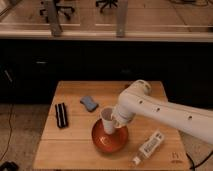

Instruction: Place the ceramic cup in the ceramic bowl

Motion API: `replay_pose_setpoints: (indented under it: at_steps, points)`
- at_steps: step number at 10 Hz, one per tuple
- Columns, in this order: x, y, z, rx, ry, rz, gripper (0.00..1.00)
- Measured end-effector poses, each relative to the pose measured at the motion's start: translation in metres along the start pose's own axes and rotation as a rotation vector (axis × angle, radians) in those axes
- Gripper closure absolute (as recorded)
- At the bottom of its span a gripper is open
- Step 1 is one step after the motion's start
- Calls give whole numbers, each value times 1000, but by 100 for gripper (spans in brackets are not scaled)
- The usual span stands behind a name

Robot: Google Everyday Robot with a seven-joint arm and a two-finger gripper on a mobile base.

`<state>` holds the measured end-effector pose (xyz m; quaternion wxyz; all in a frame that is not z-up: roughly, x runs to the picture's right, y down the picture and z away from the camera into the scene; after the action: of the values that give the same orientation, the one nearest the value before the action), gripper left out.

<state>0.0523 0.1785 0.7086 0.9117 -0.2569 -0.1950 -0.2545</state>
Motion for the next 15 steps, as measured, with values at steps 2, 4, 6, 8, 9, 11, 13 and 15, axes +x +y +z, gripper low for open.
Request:
replay_pose_setpoints:
  at_steps: [2,4,6,8,9,11,13,15]
  points:
    - [-1,1,0,-1,-4,1,63]
    - [-3,1,1,-1,-10,3,55]
    - [-5,3,1,-2,-16,4,55]
    - [-5,4,1,-1,-22,10,63]
    - [-5,4,1,-1,-23,11,64]
    - [-5,4,2,2,-29,15,65]
    - [-4,4,1,4,-34,20,49]
    - [-2,5,0,8,-37,27,40]
